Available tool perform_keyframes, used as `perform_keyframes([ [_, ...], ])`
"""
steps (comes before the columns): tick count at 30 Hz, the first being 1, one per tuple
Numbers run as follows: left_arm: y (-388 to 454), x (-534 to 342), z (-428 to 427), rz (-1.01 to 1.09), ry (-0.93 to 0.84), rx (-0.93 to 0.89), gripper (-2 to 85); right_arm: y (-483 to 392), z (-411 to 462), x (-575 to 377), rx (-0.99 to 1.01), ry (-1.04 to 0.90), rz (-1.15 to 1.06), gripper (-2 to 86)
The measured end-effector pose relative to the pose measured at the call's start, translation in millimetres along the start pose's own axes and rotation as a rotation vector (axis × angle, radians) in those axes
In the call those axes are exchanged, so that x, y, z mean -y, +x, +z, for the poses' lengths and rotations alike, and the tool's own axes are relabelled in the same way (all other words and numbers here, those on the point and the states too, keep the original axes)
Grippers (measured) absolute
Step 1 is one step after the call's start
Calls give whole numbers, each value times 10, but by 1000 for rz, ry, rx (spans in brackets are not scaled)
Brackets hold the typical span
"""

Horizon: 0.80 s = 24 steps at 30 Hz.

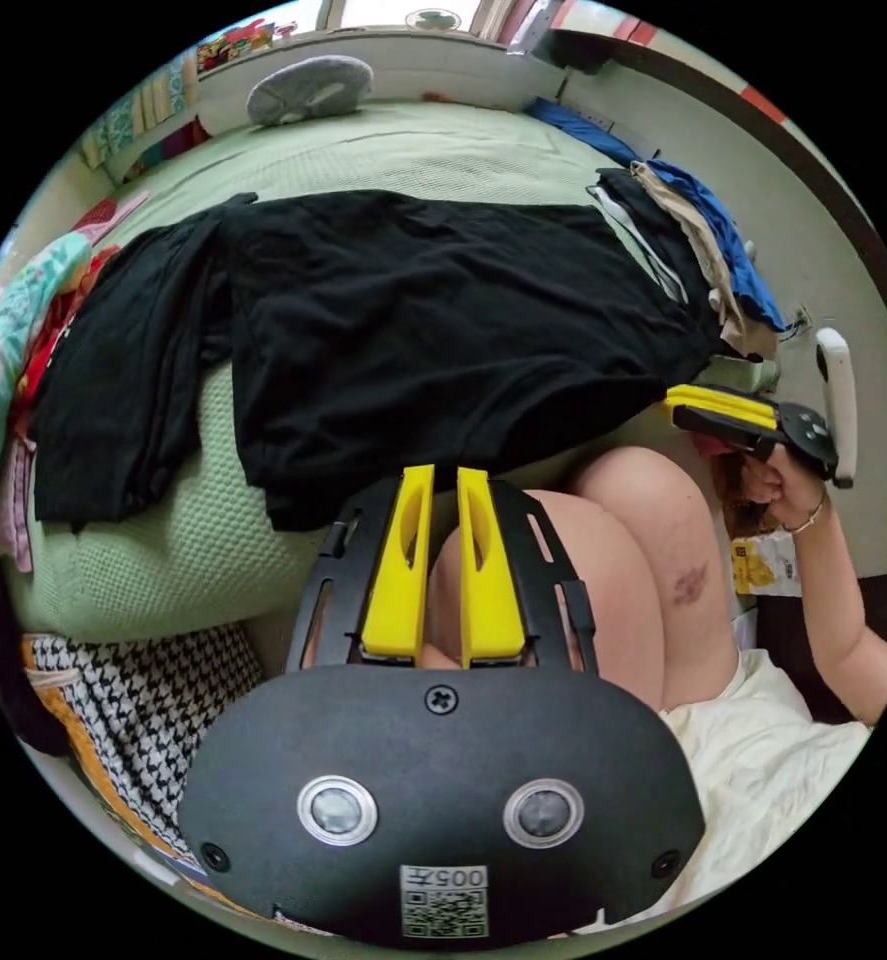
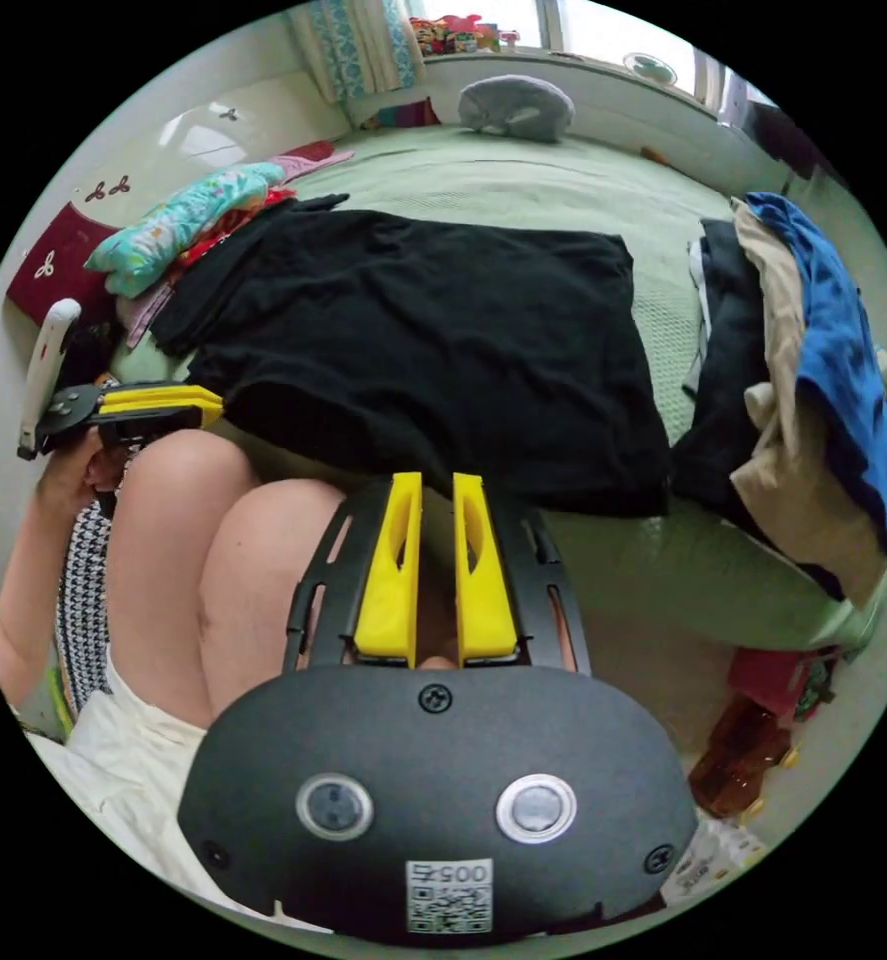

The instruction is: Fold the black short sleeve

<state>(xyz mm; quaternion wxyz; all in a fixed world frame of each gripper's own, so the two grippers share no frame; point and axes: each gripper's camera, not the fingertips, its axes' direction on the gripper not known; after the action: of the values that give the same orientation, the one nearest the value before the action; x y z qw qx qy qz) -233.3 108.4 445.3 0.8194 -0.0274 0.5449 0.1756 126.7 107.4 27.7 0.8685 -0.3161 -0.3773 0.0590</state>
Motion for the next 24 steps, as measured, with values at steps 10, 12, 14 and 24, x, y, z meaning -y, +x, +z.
perform_keyframes([
  [10, -116, 243, 47, -140, 50, 34, 36, -173, -177, 118, -16, 75, 29, 7],
  [12, -106, 291, 206, -145, 5, 52, 24, -208, 18, 167, -50, 0, 39, -7],
  [14, -87, 313, 345, -148, -11, 61, 12, -233, 207, 139, -91, -39, 57, -14],
  [24, 69, 338, 474, -113, 14, 91, 2, -259, 286, -57, -123, 4, 17, -16],
])
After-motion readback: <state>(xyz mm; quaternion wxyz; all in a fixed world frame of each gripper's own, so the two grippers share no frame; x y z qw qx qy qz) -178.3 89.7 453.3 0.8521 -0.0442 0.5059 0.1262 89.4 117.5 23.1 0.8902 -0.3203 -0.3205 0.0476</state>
